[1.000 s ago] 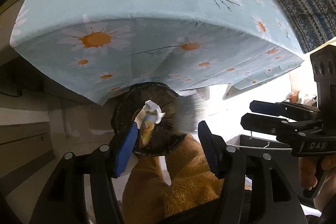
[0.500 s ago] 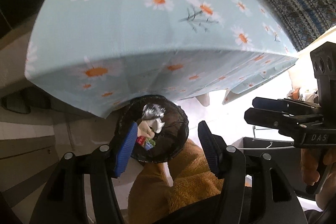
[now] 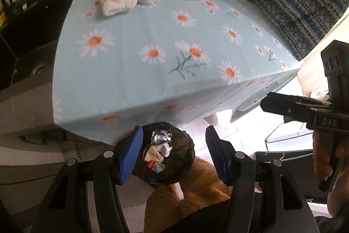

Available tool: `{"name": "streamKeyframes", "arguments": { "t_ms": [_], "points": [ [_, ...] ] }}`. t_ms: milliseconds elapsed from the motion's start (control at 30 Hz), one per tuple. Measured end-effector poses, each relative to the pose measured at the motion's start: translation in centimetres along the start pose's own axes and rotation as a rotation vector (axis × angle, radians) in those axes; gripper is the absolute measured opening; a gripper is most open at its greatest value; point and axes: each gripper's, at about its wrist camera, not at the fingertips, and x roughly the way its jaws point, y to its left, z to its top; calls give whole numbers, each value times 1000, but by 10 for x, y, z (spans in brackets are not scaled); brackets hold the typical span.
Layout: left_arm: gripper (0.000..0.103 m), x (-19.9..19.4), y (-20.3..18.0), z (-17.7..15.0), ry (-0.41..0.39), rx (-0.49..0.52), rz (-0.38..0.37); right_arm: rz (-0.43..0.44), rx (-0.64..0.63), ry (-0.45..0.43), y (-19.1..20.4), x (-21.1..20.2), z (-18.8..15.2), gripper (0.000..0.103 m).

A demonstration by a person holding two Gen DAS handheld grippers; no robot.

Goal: Collect trash
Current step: 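Raise both open tools back up toward the table, then reach the right tool to the clear printed plastic bag and grasp it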

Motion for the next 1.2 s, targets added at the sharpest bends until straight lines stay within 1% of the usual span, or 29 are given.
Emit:
{"name": "streamKeyframes", "arguments": {
  "t_ms": [233,300,433,500,533,567,633,667,733,800,833,867,967,1200],
  "points": [
    [58,-13,-3,17,-55,12,18,-23,-9,-58,-6,-19,20,69],
    [58,-16,-4,24,-70,9,29,-25,-17,-73,-9,-23,28,70],
    [58,-17,-3,40,-97,-3,45,-25,-30,-90,-13,-26,47,71],
    [62,-17,-2,49,-105,-16,56,-23,-41,-93,-15,-26,58,71],
    [65,-16,-2,52,-108,-22,57,-21,-45,-94,-16,-26,66,73],
    [65,-16,-2,57,-110,-28,57,-20,-48,-94,-17,-26,71,74],
    [66,-15,0,64,-114,-39,68,-21,-60,-100,-20,-27,86,81],
    [66,-14,1,69,-115,-47,72,-24,-66,-101,-21,-26,94,83],
    [66,-11,2,79,-117,-63,85,-20,-79,-104,-24,-25,112,85],
    [68,-9,4,89,-121,-80,97,-18,-90,-98,-28,-22,128,87],
    [71,-8,5,94,-126,-91,102,-16,-95,-95,-29,-21,136,93],
    [74,-8,6,97,-129,-100,107,-14,-103,-92,-30,-18,147,96],
    [75,-5,10,110,-138,-133,125,-8,-117,-90,-35,-13,170,98],
    [75,1,18,131,-147,-207,161,-6,-176,-41,-38,13,225,98]
  ]
}}
